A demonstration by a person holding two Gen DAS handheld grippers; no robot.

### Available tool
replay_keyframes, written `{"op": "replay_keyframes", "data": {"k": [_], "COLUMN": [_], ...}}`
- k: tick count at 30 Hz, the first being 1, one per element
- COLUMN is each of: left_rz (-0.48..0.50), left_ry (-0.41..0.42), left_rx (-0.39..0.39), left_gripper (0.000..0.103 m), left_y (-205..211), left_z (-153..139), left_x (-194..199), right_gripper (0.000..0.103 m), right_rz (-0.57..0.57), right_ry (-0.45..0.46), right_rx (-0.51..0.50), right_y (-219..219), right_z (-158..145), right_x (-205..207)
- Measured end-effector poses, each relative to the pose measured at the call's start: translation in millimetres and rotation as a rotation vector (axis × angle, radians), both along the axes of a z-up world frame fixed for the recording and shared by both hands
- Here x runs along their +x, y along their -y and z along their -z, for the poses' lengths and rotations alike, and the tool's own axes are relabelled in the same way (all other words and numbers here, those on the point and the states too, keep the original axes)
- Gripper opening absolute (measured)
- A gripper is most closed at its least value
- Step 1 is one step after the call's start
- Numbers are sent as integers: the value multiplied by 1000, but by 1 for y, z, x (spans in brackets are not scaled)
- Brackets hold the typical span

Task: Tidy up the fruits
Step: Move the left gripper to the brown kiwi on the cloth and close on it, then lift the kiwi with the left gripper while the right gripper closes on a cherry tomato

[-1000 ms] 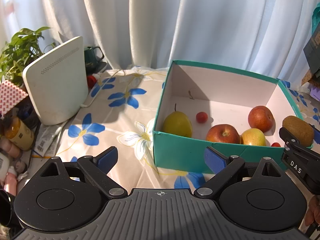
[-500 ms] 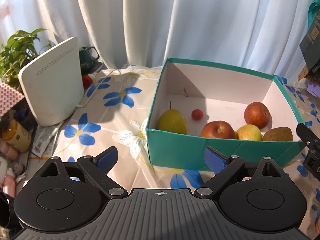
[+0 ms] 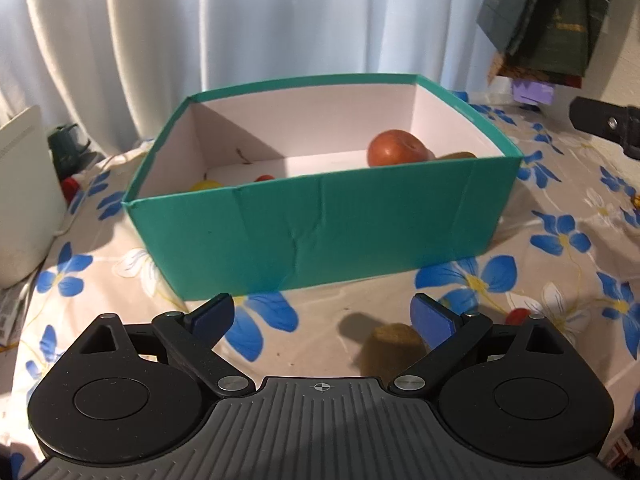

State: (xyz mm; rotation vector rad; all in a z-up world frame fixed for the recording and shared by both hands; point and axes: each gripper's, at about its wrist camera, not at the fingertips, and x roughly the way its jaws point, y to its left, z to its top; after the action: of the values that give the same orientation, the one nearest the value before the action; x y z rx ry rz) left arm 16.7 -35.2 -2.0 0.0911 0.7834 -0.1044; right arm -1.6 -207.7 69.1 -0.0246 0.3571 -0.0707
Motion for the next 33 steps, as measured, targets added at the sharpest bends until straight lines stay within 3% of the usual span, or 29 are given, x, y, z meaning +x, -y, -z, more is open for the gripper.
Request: {"op": "replay_keyframes", "data": {"k": [3, 8, 13, 19, 26, 33], "left_rz": [37, 81, 123, 84, 56, 5], "left_ry": [25, -3, -6, -61, -40, -24], "left_rx": [20, 24, 22, -7, -11, -34], "left_gripper": [98, 97, 88, 68, 49, 48], "left_y": [10, 21, 34, 35, 36, 26], "left_z": [11, 28, 38, 50, 49, 30], "left_x": [-7, -11, -18, -16, -15, -15], "right_gripper": [85, 85, 85, 85, 85, 85], "right_rz": [18, 41, 39, 29, 5, -9], "right_ry": [-10, -49, -80, -95, -114, -129], "right_rx": [-6, -3, -7, -16, -16, -13], "right_y": [2, 6, 7, 8, 11, 14], "right_z": [2, 10, 17, 20, 25, 31], "right_x": [-7, -13, -18, -23, -26, -28]}}
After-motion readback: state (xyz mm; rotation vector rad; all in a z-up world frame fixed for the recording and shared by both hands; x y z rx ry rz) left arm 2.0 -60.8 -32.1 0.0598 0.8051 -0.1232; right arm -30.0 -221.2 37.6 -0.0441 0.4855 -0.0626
